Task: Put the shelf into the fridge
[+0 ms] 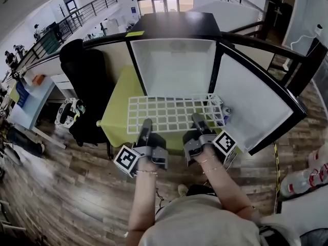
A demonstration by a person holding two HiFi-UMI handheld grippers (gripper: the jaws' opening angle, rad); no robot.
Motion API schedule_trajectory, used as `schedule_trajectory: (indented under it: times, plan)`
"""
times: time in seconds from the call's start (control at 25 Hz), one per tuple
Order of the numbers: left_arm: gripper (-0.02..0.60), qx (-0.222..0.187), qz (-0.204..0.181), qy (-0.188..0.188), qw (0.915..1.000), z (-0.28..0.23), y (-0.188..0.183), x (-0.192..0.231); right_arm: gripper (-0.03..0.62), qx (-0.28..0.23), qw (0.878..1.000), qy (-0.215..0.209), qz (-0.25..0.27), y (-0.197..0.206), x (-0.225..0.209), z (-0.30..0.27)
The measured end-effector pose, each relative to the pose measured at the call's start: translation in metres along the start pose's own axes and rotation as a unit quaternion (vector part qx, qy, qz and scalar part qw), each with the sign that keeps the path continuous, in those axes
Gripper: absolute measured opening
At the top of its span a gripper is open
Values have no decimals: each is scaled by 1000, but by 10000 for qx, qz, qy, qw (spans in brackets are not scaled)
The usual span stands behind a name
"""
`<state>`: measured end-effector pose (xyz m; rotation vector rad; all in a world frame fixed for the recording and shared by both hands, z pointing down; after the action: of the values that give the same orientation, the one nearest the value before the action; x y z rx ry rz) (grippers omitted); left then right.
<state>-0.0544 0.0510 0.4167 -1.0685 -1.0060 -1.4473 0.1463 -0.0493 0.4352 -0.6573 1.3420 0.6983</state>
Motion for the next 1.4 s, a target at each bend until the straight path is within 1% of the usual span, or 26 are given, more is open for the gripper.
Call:
schedule_trajectory:
  times: [0.12, 0.24, 0.4, 0.56, 0.68, 0.88, 1.0, 1.2, 1.4]
  plan:
    - [37, 8, 2, 99, 10000, -37, -8, 4, 26, 36, 9999, -112, 22, -13, 6, -39]
    - [35, 26, 50, 129, 9999, -42, -9, 10, 25, 70, 9998, -176, 62, -17, 6, -47]
    - [35, -68, 127, -35, 9999, -43, -10, 22, 25, 124, 9999, 39, 44, -19, -7, -50]
    - [35, 13, 204, -76, 9998, -65, -12, 30, 25, 42, 9999, 102, 50, -27, -4, -66]
    - [35, 207, 291, -85, 9993, -85, -28, 36, 25, -51, 9998, 135, 100, -27, -5, -89]
    - [35, 573, 310, 18, 9979, -103, -40, 41, 25, -346, 9992, 12, 186, -23, -6, -99]
    - [35, 780, 334, 93, 9963, -122, -54, 39, 25, -510, 9985, -42, 209, -20, -1, -115]
    - [35, 1127, 431, 224, 9924, -152, -79, 34, 26, -757, 9966, -120, 298, -10, 8, -144]
    - [35, 1468, 542, 334, 9871, -172, -89, 32, 26, -1060, 9934, -202, 395, -11, 15, -160]
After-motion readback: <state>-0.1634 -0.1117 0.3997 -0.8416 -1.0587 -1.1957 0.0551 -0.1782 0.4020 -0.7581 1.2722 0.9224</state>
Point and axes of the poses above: the fingertips, and each gripper's own axes: z backward along the fingers, x to its left, y out of its underside, the point moved 6 cm from there along z, backward along the fingers
